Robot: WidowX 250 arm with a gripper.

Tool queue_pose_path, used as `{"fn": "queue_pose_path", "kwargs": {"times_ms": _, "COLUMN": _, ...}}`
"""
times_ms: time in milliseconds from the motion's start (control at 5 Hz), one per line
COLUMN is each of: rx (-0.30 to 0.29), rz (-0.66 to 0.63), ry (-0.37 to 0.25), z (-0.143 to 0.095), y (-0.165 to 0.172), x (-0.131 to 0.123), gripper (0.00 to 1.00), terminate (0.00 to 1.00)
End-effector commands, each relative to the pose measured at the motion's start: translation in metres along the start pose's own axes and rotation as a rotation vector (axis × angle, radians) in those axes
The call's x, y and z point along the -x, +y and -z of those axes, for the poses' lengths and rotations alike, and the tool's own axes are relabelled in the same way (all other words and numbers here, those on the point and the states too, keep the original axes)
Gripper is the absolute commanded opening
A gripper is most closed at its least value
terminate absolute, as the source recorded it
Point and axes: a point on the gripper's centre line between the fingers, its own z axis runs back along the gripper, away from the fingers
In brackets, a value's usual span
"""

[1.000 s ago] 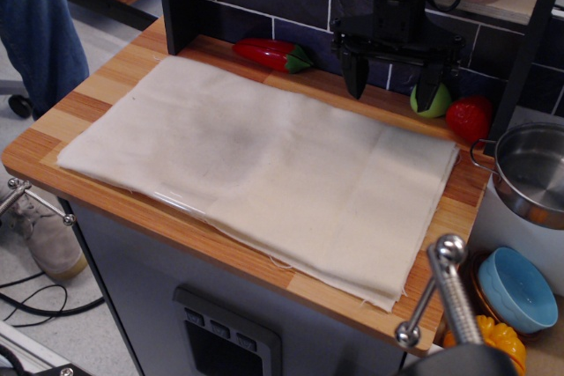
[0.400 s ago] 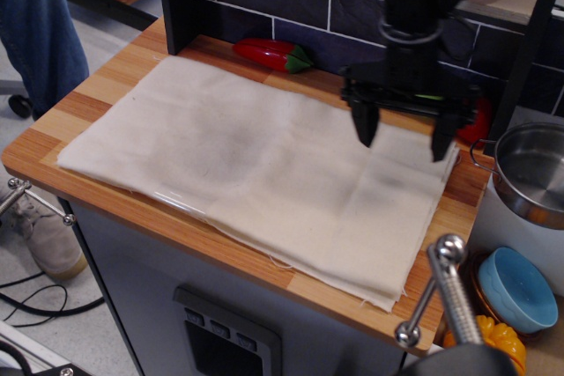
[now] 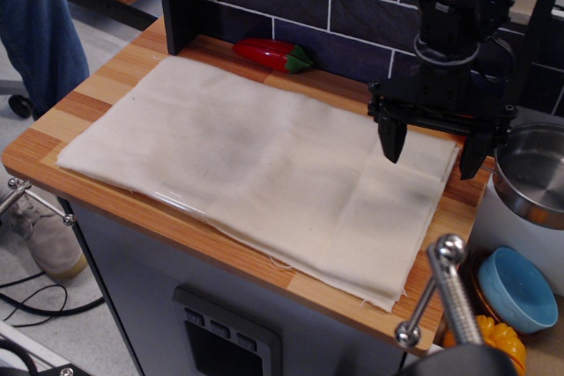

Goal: Fold cloth in half

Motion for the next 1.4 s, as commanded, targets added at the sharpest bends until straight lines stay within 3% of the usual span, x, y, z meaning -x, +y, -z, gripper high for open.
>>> {"fn": "queue_pose_path", "kwargs": {"times_ms": 0, "rx": -0.026, "rz": 0.002, "ry": -0.017, "z": 0.006, "y": -0.014, "x": -0.003, "gripper": 1.0, "terminate": 0.0}}
{"fn": "queue_pose_path", "kwargs": {"times_ms": 600, "rx": -0.12, "rz": 0.078, "ry": 0.048, "z": 0.037, "y": -0.002, "x": 0.027, "gripper": 1.0, "terminate": 0.0}}
{"fn": "queue_pose_path", "kwargs": {"times_ms": 800, "rx": -0.139, "rz": 0.087, "ry": 0.022, "z": 0.05, "y": 0.0, "x": 0.04, "gripper": 0.0, "terminate": 0.0}}
{"fn": "queue_pose_path", "kwargs": {"times_ms": 1000, "rx": -0.144, "rz": 0.088, "ry": 0.013, "z": 0.052, "y": 0.003, "x": 0.039, "gripper": 0.0, "terminate": 0.0}}
{"fn": "queue_pose_path", "kwargs": {"times_ms": 1200, "rx": -0.126, "rz": 0.067, "ry": -0.014, "z": 0.038, "y": 0.015, "x": 0.025, "gripper": 0.0, "terminate": 0.0}}
